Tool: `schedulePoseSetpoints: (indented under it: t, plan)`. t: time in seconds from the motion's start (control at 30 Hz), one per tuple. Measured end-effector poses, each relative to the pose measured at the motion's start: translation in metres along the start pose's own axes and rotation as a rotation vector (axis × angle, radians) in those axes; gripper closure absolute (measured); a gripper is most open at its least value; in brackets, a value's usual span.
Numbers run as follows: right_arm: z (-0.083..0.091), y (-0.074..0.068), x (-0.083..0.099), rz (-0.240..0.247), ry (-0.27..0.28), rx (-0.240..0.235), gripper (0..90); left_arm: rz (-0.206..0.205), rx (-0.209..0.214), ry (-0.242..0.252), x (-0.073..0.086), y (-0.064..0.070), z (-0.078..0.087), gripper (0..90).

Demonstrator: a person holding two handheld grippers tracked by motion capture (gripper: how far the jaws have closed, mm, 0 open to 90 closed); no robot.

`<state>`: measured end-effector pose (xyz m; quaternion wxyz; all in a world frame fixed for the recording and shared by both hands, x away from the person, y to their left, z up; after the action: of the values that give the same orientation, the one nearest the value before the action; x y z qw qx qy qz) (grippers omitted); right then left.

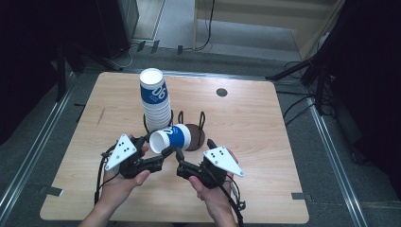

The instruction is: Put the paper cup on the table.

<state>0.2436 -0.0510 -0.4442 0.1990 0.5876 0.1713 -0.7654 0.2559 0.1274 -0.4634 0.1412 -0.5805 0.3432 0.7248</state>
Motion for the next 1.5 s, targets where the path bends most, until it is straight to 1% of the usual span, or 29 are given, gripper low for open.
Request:
schedulePoseSetpoints:
  t: [0.03,0.07,0.13,0.23,0.3,0.33,0.37,0.4,0.43,0.53,0.6,0.63,0.67,0.7,0.77,0.83,0.97,1.0,1.03,1.07,1.1,1.2,1.23,1.3,1.33,1.4,1.43,1.47,1.5]
  plan:
    - [0.0,0.0,0.001,-0.03,-0.005,0.007,4.7,0.005,0.002,0.008,0.0,0.001,-0.001,28.8]
    - [0.0,0.0,0.001,-0.03,-0.005,0.007,4.7,0.005,0.002,0.008,0.0,0.001,-0.001,28.8]
    - [0.002,0.002,0.004,-0.098,-0.012,0.018,4.9,0.007,0.011,0.014,0.002,0.003,-0.005,28.8]
    - [0.006,0.005,0.004,-0.177,0.004,0.062,4.6,0.005,0.015,0.011,0.003,0.005,-0.007,28.8]
    - [0.008,0.006,0.005,-0.242,0.01,0.061,4.0,0.0,0.016,0.016,0.004,0.006,-0.009,28.8]
    - [0.008,0.006,0.005,-0.242,0.01,0.061,4.0,0.0,0.016,0.016,0.004,0.006,-0.009,28.8]
    - [0.008,0.006,0.005,-0.262,0.016,0.058,3.7,0.0,0.015,0.016,0.005,0.005,-0.01,28.8]
    - [0.01,0.006,0.006,-0.305,0.019,0.061,3.7,-0.003,0.016,0.018,0.005,0.006,-0.01,29.0]
    - [0.01,0.005,0.007,-0.32,0.024,0.065,3.7,-0.009,0.019,0.025,0.004,0.006,-0.01,29.0]
    - [0.011,0.005,0.009,-0.342,0.029,0.087,3.8,-0.012,0.02,0.041,0.004,0.007,-0.009,29.0]
    - [0.01,0.007,0.011,-0.398,0.029,0.092,4.1,-0.019,0.021,0.052,0.004,0.008,-0.01,29.1]
    - [0.009,0.008,0.014,-0.454,0.026,0.087,4.2,-0.022,0.022,0.056,0.004,0.009,-0.01,29.1]
    - [0.009,0.008,0.014,-0.454,0.026,0.087,4.2,-0.022,0.022,0.056,0.004,0.009,-0.01,29.1]
    - [0.008,0.009,0.016,-0.525,0.02,0.076,4.4,-0.022,0.022,0.063,0.005,0.009,-0.011,29.1]
    - [0.008,0.01,0.018,-0.58,0.014,0.063,4.4,-0.028,0.026,0.064,0.006,0.009,-0.012,29.1]
    - [0.008,0.009,0.017,-0.606,0.027,0.063,4.7,-0.032,0.033,0.064,0.007,0.009,-0.012,29.1]
    - [0.009,0.006,0.015,-0.629,0.046,0.068,4.8,-0.032,0.034,0.075,0.008,0.009,-0.014,29.2]
    - [0.009,0.005,0.014,-0.69,0.042,0.056,4.9,-0.03,0.03,0.084,0.008,0.009,-0.014,29.2]
    - [0.009,0.005,0.014,-0.713,0.04,0.055,4.9,-0.028,0.029,0.088,0.008,0.008,-0.014,29.2]
    - [0.009,0.005,0.014,-0.713,0.04,0.055,4.9,-0.028,0.029,0.088,0.008,0.008,-0.014,29.1]
    - [0.008,0.005,0.014,-0.766,0.035,0.042,5.2,-0.026,0.029,0.091,0.008,0.008,-0.014,29.1]
    - [0.006,0.007,0.012,-0.836,0.036,0.034,5.5,-0.036,0.027,0.092,0.009,0.008,-0.015,29.2]
    - [0.006,0.007,0.012,-0.836,0.036,0.034,5.5,-0.035,0.03,0.093,0.01,0.008,-0.015,29.2]
    - [0.004,0.008,0.012,-0.874,0.037,0.025,5.5,-0.041,0.028,0.102,0.01,0.009,-0.016,29.2]
    - [0.003,0.008,0.01,-0.928,0.028,0.027,5.5,-0.043,0.035,0.107,0.01,0.01,-0.016,29.2]
    - [0.002,0.008,0.011,-0.945,0.024,0.035,5.5,-0.049,0.038,0.112,0.01,0.01,-0.016,29.3]
    - [0.001,0.009,0.01,-1.001,0.023,0.027,5.5,-0.052,0.039,0.114,0.01,0.011,-0.016,29.3]
    - [0.001,0.009,0.01,-1.001,0.023,0.027,5.5,-0.056,0.041,0.115,0.011,0.012,-0.017,29.3]
    - [0.002,0.009,0.009,-1.028,0.025,0.021,5.5,-0.059,0.039,0.116,0.011,0.013,-0.017,29.3]
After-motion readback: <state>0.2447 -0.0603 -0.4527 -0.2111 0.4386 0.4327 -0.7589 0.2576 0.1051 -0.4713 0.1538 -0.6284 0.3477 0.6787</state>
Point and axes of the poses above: each handheld gripper's, and its own axes: z roughly backward along the jaws, x roughly out of its underside, y roughly to its right, the point moved 4 cm from there along -z, roughly forward along the jaws, and after that the axes turned 11 degrees about z, right-handed, at the moved point
